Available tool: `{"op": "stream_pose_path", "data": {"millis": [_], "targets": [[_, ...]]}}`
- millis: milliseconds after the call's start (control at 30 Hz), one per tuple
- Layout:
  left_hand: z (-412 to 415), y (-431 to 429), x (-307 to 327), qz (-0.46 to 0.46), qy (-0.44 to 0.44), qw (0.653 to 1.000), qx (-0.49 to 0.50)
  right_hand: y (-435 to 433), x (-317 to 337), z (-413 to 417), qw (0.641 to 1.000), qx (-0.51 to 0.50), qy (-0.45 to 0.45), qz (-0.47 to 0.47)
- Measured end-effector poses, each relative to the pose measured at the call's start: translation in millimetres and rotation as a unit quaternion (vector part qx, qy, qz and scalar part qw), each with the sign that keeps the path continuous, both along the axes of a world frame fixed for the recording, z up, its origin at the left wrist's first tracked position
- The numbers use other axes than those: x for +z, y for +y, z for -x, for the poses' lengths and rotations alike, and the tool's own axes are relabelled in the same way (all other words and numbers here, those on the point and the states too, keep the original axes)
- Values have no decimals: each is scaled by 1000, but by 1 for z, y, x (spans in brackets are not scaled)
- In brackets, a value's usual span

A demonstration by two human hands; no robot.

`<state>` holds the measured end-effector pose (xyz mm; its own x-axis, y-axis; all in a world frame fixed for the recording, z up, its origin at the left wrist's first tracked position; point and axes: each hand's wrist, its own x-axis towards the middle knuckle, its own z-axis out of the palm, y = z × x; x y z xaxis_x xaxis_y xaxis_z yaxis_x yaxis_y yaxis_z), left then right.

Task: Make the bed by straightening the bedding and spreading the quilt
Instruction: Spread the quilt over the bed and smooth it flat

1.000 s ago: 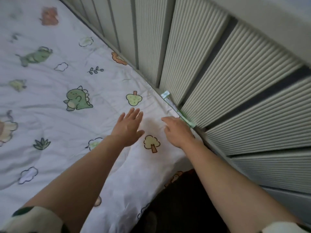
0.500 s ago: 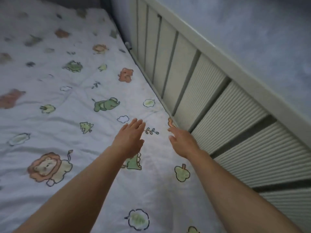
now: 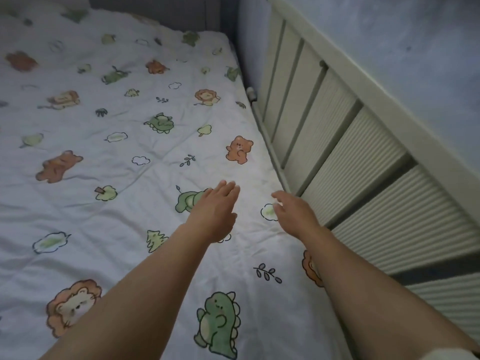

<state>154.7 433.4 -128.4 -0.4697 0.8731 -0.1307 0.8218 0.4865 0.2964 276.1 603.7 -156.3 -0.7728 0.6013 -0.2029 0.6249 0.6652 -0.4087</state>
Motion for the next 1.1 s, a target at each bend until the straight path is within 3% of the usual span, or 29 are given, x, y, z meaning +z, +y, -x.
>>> {"op": "stream_pose_path", "data": {"millis": [467,767,933,1033,1100], "targets": [[82,117,-132,27,-52,998,21,154,-111,129,997,-45,43,35],[119,148,-179,29,-46,998,13,190,-146,204,991,-70,89,68],[129,156,-199,37,-44,998,-2,196,-157,222,995,-45,90,4],[129,162,-205,18,-22,1000,-9,204,-150,217,989,-26,-13,-146],[127,165,-207,-1,8,1000,-14,210,-150,209,981,-24,-57,-185]]}}
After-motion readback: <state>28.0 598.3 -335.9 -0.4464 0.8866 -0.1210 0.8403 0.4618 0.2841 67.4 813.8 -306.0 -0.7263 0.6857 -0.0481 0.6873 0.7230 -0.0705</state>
